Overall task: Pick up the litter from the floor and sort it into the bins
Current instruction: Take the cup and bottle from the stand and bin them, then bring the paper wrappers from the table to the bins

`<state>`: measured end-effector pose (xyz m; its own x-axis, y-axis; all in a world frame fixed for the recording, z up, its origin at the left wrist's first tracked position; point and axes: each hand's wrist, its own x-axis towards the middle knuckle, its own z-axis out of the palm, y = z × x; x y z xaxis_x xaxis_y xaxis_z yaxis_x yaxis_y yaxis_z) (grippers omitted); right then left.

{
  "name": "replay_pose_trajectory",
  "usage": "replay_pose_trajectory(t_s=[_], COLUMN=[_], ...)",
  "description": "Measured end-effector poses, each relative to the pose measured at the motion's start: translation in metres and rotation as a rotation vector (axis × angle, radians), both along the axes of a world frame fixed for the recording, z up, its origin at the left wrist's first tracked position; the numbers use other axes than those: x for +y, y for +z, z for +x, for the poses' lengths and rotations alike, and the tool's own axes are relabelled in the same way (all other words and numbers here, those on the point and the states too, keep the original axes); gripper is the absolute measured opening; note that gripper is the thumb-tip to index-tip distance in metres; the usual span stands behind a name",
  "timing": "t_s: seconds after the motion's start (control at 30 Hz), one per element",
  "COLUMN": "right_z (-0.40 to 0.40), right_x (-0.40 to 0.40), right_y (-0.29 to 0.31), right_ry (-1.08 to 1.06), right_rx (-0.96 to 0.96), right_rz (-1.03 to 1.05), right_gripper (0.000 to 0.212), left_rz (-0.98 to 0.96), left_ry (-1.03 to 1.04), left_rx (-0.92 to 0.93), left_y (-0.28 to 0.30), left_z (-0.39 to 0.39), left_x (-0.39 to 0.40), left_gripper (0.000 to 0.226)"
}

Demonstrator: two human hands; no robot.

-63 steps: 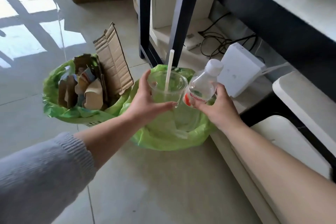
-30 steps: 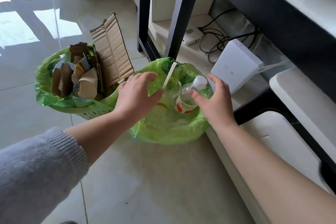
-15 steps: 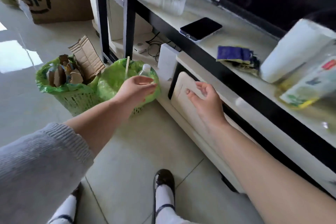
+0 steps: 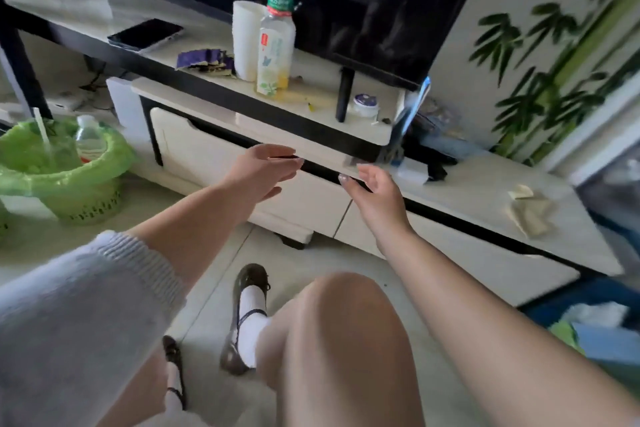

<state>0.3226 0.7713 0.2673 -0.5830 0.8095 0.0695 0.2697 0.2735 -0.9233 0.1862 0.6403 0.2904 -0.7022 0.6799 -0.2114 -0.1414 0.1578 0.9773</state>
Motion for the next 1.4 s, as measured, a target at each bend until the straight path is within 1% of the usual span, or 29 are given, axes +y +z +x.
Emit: replay_pose_trajectory(t_s=[0.13,0.33,0.47,0.53,0.57,0.63,0.73,0.77,0.87,0.97,1.0,1.1,1.17,1.23,1.27,1.4], right_z=[0.084,0.195,0.251,0.272,0.280,0.292,0.301,0.301,0.296,0.282,0.277,0.261,0.253,0.248,0.246,0.241], right_x=[0.034,0.096,0.150,0.182,0.199,0.234,0.288,0.307,0.358,0.397,0.407,0.437,0.451,0.463,0.467,0.477], right_y=[0.002,-0.014,-0.026,-0.028,-0.028,-0.027,-0.026,-0.026,-0.028,-0.037,-0.040,-0.046,-0.047,-0.050,-0.050,-0.047], right_ry=[-0.171,-0.414,-0.524,-0.571,-0.586,-0.601,-0.584,-0.570,-0.493,-0.400,-0.377,-0.317,-0.224,-0.136,-0.116,-0.161], right_rx=[-0.037,-0.083,-0.130,-0.151,-0.161,-0.187,-0.243,-0.271,-0.391,-0.480,-0.493,-0.563,-0.699,-0.827,-0.861,-0.929], right_rz=[0.008,0.000,-0.005,-0.006,-0.002,0.028,0.095,0.123,0.199,0.224,0.231,0.260,0.268,0.235,0.213,0.203], right_gripper=[0.047,0.041,0.043,0.041,0.040,0.039,0.044,0.045,0.049,0.051,0.052,0.054,0.060,0.067,0.070,0.079], left_rz=[-0.002,-0.048,-0.077,-0.088,-0.093,-0.100,-0.144,-0.159,-0.169,-0.170,-0.186,-0.344,-0.425,-0.431,-0.424,-0.458], left_ry=[-0.158,-0.414,-0.533,-0.559,-0.565,-0.594,-0.732,-0.760,-0.787,-0.755,-0.743,-0.698,-0.663,-0.669,-0.680,-0.739], left_rx=[-0.021,-0.015,-0.011,0.054,0.116,0.305,0.683,0.773,0.906,0.938,0.937,1.022,1.077,1.072,1.052,1.000], left_y=[0.004,-0.016,-0.032,-0.039,-0.042,-0.049,-0.060,-0.062,-0.070,-0.078,-0.081,-0.089,-0.092,-0.093,-0.092,-0.087], left_z=[0.061,0.143,0.189,0.207,0.215,0.228,0.243,0.247,0.255,0.256,0.256,0.254,0.253,0.252,0.252,0.251], left_x=[0.054,0.153,0.222,0.255,0.271,0.303,0.348,0.362,0.405,0.435,0.443,0.464,0.474,0.484,0.487,0.490], left_gripper=[0.030,0.025,0.029,0.031,0.033,0.036,0.043,0.045,0.049,0.045,0.047,0.071,0.081,0.079,0.075,0.064])
